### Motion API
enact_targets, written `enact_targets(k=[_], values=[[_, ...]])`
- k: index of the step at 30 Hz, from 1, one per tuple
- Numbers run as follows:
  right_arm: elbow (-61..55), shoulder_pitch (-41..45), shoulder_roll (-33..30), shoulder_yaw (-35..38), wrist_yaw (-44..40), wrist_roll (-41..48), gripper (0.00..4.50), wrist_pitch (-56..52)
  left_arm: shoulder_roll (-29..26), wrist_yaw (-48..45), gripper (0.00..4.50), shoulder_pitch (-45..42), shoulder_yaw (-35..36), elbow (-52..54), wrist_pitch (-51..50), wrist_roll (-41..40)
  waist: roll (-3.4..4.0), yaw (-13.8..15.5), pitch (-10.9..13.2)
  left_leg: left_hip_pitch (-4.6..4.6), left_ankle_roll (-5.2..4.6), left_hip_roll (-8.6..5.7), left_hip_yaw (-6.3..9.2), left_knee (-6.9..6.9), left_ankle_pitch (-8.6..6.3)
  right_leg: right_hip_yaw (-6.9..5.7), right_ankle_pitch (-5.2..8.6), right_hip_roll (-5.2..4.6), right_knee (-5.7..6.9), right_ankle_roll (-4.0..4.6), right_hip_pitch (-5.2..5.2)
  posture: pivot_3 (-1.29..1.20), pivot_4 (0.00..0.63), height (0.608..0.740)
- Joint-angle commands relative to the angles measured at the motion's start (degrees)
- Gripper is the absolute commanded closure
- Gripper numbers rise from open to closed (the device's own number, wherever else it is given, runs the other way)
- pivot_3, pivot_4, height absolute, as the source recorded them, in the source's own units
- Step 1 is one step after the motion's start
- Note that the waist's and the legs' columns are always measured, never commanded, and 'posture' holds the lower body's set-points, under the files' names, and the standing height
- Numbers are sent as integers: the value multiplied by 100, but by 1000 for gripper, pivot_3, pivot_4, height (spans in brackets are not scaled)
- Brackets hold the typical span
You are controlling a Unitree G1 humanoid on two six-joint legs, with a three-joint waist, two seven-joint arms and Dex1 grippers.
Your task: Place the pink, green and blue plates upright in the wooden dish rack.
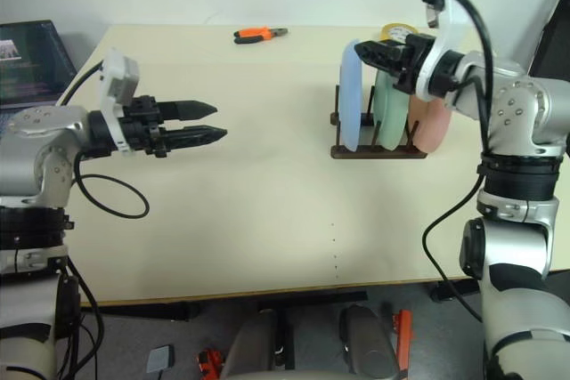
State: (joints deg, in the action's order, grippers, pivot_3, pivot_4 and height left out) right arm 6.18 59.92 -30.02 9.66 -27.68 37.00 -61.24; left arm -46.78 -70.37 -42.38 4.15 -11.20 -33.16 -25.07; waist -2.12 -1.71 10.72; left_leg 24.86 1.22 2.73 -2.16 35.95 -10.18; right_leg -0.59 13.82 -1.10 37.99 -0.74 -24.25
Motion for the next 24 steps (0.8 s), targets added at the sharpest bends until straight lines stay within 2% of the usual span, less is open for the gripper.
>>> enact_targets(k=[1, 3, 6, 9, 11, 13, 15, 18, 20, 24], values=[[-341, 73, -236, -99, -119, -251, 2473, 380, -31, 14, 1492, -127, 74, 115, 65, -49, 0, 2, 0, 0, 0, 0, 0, 0, 0, 0, 0, 0, 0, 0, 0, 0, 150, 740], [-549, 103, -490, -163, -295, -340, 2473, 461, -56, -8, 1492, -158, 75, 83, 85, -31, 1, 4, 1, 0, 0, 0, 0, 0, 0, -1, 0, 0, 0, 0, 0, 0, 150, 740], [-1161, 160, -1137, 93, -814, 83, 2473, 98, -180, -109, 1492, -244, 99, 39, 108, -14, 9, 15, 9, 7, 0, 0, 0, 0, 0, 0, 0, -2, -3, 0, -4, 0, 150, 740], [-1778, -290, -2162, 393, -1726, 518, 2473, -72, -367, -268, 1492, -314, 167, -16, 127, -46, 8, 38, 9, 10, -1, 0, 1, -8, -2, -3, 5, -4, -12, -1, -6, 0, 150, 740], [-1814, -1463, -3632, 1573, -3122, 630, 2473, -272, -655, -497, 1492, -516, 280, -90, 32, -134, -9, 146, 18, 11, -4, 0, 6, -11, -6, -6, 12, -5, -19, 1, -1, 0, 150, 740], [-1537, -2447, -4446, 2564, -3930, 516, 2473, -389, -832, -645, 1492, -728, 315, -263, -14, -175, -9, 217, 22, 19, 4, -1, 17, -10, -17, -14, 23, -7, -36, 7, 8, 0, 150, 740], [-1301, -3392, -4706, 3219, -4412, 199, 2473, -205, -915, -762, 1492, -900, 259, -486, 36, -150, 2, 209, 15, 4, -3, -6, -12, -10, -30, -6, 27, -12, -32, 4, 8, 0, 150, 740], [-1211, -4518, -4805, 3712, -4899, -278, 2473, 232, -983, -973, 1492, -1140, 89, -805, 227, 46, 5, 151, 5, -13, -4, -5, -16, 3, -31, -6, 25, -7, -28, 0, 22, 0, 150, 740], [-1186, -4709, -4780, 3813, -4919, -234, 2473, 299, -1006, -1099, 1492, -1285, 20, -1032, 332, 125, 14, 88, 7, -22, -4, -6, -16, 11, -30, 3, 26, -8, -21, 31, 18, 0, 150, 740], [-592, -4742, -4543, 3618, -4560, -517, 2473, 998, -1067, -1283, 1492, -1510, -99, -1328, 486, 280, 15, 3, 8, -30, -5, -6, -7, 13, -28, -1, 13, -10, -14, 41, 15, 0, 150, 740]])
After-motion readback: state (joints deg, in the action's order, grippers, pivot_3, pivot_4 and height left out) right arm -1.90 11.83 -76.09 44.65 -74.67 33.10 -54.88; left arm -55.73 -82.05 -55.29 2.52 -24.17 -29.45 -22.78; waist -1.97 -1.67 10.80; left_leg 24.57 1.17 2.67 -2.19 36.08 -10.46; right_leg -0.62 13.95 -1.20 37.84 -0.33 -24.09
